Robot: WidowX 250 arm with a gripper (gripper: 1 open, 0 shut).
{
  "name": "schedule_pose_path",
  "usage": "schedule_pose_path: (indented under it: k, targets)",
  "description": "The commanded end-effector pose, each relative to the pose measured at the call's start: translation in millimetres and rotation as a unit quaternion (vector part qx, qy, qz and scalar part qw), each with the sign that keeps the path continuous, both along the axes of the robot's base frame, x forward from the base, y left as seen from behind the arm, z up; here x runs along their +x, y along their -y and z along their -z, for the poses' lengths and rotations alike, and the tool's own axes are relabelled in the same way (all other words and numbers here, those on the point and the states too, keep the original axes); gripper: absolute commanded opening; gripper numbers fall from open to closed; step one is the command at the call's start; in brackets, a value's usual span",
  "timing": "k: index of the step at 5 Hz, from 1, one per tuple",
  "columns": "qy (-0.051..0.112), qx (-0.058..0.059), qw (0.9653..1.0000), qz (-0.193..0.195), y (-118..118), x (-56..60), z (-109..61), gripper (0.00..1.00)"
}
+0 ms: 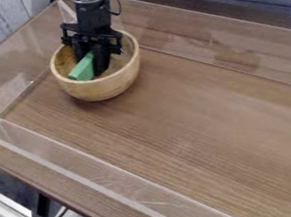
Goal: Put the green block in the brown bowl
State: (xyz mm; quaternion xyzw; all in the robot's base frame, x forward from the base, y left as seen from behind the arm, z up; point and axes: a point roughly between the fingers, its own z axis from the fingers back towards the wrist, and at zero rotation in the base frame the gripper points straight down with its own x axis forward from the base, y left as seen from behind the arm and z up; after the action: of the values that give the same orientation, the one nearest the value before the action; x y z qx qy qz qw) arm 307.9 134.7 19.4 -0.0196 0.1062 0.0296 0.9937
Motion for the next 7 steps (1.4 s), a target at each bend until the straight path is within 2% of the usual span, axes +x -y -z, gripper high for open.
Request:
schedule_pose_path:
  k: [1, 4, 5, 6, 7]
  targets:
    - [-0.01, -0.015, 0.9998, 0.003, 11, 1.4, 9.0, 0.0]
    - [-0.016, -0.018, 0.9997, 0.001, 15, 2.9, 9.6, 0.0]
    - [-0.018, -0.018, 0.9997, 0.001, 16, 3.2, 8.4, 1.0]
    - [-0.018, -0.02, 0.9996, -0.001, 18, 3.3, 3.6, 1.0]
    - [-0.01, -0.025, 0.9996, -0.004, 20, 3.8, -8.4, 1.0]
